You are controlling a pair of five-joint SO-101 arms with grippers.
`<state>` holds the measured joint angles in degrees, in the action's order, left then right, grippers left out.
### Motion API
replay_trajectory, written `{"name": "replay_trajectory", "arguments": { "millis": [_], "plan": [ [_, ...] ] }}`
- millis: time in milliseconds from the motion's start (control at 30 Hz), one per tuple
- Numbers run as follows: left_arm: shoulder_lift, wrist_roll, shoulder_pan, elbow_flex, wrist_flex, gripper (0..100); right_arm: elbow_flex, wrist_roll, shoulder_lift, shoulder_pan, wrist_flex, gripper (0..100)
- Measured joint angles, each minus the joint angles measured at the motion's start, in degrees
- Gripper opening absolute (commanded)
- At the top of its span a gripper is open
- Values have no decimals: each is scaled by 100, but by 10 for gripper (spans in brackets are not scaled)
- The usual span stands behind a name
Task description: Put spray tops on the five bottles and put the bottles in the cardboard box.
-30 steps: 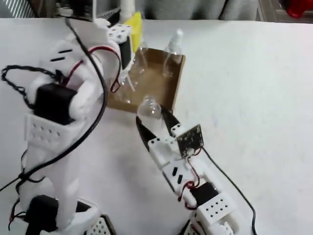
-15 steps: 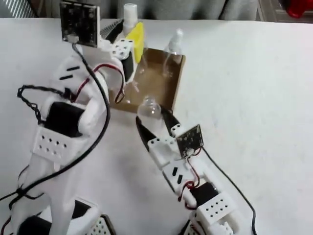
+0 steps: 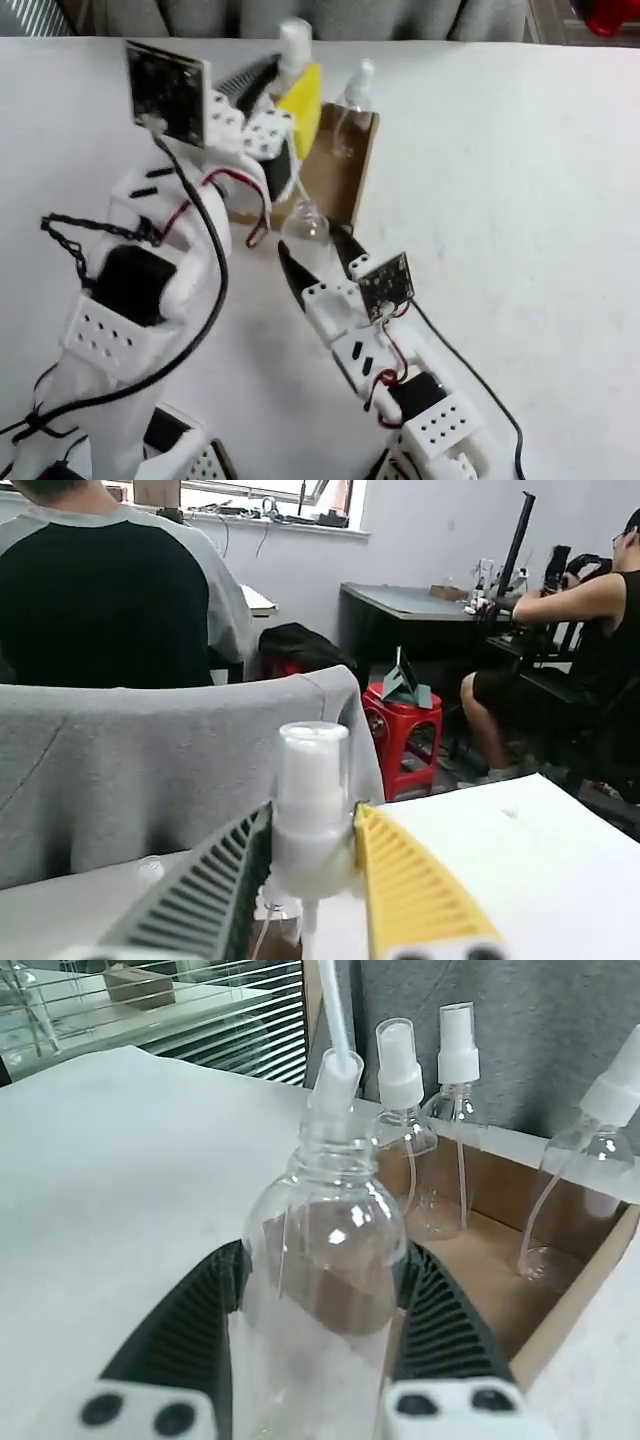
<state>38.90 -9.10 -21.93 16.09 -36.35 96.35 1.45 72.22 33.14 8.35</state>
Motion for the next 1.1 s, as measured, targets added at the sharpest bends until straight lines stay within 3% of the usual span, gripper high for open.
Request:
{"name": "replay_trajectory", "arguments": {
  "millis": [233,1100],
  "plan": [
    [185,0,0,615,422,23,0,0,0,0,0,16],
    [484,0,167,1037,413,23,0,0,0,0,0,16]
  ]
}}
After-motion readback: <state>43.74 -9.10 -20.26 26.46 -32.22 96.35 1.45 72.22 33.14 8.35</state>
